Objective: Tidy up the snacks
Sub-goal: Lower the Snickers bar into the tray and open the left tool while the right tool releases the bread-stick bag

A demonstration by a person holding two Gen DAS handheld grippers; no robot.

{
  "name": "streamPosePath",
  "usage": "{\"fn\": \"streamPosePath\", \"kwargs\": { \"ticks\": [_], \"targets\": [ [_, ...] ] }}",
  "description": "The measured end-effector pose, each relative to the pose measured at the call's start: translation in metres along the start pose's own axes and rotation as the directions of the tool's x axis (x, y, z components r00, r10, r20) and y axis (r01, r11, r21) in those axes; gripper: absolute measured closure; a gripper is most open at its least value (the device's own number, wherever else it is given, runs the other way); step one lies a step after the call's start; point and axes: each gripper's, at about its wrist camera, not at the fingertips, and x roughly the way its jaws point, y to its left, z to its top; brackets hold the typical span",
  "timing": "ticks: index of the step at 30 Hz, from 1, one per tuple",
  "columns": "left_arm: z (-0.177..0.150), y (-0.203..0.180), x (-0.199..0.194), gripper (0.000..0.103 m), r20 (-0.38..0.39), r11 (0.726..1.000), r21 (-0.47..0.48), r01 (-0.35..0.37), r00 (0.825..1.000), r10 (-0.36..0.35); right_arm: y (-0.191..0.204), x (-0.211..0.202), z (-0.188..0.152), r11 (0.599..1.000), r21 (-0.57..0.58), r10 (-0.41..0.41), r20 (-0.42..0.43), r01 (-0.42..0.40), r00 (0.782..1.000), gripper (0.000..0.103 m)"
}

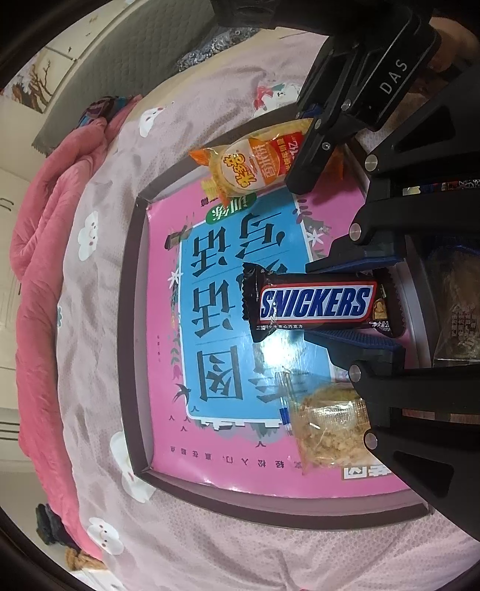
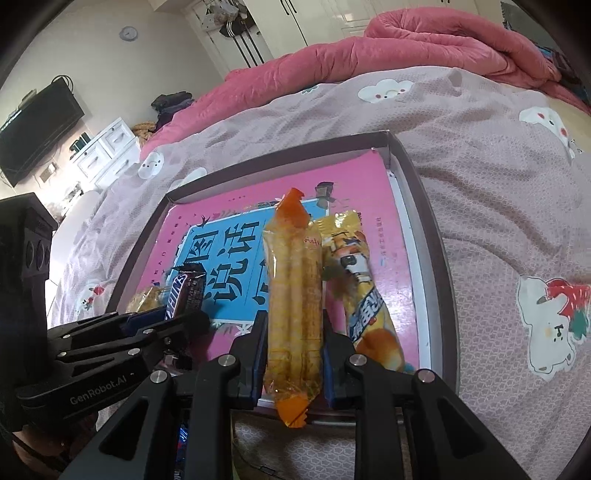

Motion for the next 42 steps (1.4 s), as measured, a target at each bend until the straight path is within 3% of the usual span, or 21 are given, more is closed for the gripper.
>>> {"fn": "streamPosePath", "kwargs": {
  "ticks": [39, 42],
  "targets": [
    [-0.002, 0.000, -0.016, 0.073, 0.021, 0.999, -0.015, 0.036, 0.999, -0.036, -0.001, -0.021, 0.003, 1.000, 0.010, -0.019, 0.047, 0.018, 0.999, 0.076],
    [-0.001, -0.001, -0.020, 0.069, 0.028, 0.999, -0.014, 0.034, 0.999, -0.034, 0.000, -0.024, 0.004, 1.000, 0.001, -0.009, 0.062, 0.009, 0.998, 0.076]
  ]
}}
